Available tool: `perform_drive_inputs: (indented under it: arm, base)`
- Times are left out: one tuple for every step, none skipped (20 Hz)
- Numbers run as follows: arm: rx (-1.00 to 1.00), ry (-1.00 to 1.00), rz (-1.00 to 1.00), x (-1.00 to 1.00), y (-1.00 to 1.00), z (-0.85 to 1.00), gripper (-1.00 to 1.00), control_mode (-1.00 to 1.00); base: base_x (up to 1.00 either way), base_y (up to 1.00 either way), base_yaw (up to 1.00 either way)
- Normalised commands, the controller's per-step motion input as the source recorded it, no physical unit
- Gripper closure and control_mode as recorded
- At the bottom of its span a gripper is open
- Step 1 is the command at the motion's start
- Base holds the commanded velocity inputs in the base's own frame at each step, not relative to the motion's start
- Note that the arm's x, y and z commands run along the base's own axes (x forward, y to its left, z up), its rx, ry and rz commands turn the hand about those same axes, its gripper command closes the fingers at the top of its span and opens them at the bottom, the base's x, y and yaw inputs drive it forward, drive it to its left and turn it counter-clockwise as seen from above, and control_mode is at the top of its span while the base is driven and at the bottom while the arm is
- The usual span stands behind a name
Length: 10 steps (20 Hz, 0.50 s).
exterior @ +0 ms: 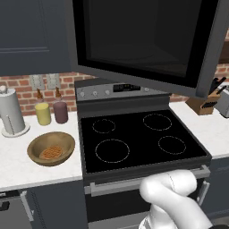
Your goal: Open the microwave, place the bowl with waffle inside the microwave, then close the microwave door and turn it on.
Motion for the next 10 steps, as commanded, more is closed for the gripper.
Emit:
perform_drive_inputs:
  arm:
    - [0.17,0.13,0.23,0.6,-0.65,0.0,-1.0,-1.0]
    - [0.13,0.18,0.26,0.74,-0.32,-0.02,-1.0,-1.0]
    - [0.13,0.22,0.27,0.85,-0.14,-0.06,-1.0,-1.0]
    - [0.07,0.26,0.27,0.88,0.0,-0.05,-1.0,-1.0]
    - [0.06,0.29,0.28,0.88,0.0,-0.01,-1.0,-1.0]
    - [0.06,0.32,0.29,0.81,0.0,0.0,-1.0,-1.0]
    - [0.05,0.35,0.28,0.74,0.0,0.0,-1.0,-1.0]
    - [0.05,0.35,0.25,0.71,0.0,-0.04,-1.0,-1.0]
    - [0.04,0.33,0.22,0.63,0.03,-0.19,-1.0,-1.0]
    - [0.02,0.27,0.19,0.23,0.05,-0.34,-1.0,-1.0]
  base:
    - [0.0,0.0,0.0]
    - [0.0,0.0,0.0]
    - [0.0,0.0,0.0]
    - [0.0,0.0,0.0]
    - [0.0,0.0,0.0]
    - [0.0,0.0,0.0]
    - [0.0,0.0,0.0]
    - [0.0,0.0,0.0]
    - [0.0,0.0,0.0]
    - [0.0,0.0,0.0]
